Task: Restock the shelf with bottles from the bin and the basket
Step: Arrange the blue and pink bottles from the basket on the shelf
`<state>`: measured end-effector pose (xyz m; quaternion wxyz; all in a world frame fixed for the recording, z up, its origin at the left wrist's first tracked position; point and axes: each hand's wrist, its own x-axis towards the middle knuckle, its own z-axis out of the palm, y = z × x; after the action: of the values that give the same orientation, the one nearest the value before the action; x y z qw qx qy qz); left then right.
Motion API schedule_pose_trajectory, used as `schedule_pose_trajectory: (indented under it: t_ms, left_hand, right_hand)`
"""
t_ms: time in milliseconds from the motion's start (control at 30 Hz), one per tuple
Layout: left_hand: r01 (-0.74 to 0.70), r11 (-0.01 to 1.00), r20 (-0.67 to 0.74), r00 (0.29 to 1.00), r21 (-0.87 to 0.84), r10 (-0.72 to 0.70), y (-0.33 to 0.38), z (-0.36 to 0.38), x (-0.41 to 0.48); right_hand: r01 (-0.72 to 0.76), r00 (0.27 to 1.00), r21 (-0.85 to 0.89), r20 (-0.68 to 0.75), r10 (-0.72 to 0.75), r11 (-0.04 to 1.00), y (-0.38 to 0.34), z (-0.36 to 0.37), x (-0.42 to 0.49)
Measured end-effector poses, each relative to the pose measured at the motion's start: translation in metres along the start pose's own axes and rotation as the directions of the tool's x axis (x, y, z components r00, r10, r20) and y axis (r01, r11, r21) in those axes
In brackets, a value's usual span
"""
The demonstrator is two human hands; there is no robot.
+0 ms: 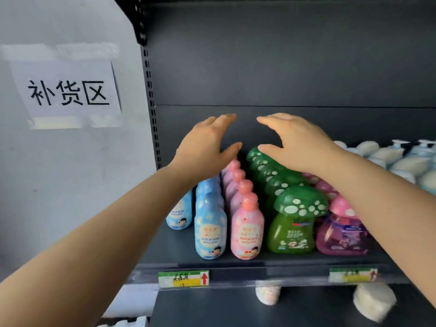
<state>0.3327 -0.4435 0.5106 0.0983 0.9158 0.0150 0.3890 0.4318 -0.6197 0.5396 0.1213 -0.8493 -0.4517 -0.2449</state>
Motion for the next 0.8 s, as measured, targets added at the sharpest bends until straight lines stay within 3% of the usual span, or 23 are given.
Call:
schedule_pose_trajectory:
  t_ms: [400, 800]
  left_hand:
    - [-0.232, 0.948, 0.084, 0.963, -0.217, 0.255, 0.265, 0.137, 0.025]
    - [-0.343, 0.839, 0.226, 0.857, -0.422, 0.464, 0.480, 0.279, 0.014]
  right_hand:
    - [-0.327, 0.943, -0.214, -0.007, 0.334, 0.920, 0.198, -0.085, -0.204]
    - [-0.630, 0.747, -0.281, 0.033, 0.663, 0.724, 0.352, -0.119, -0.402]
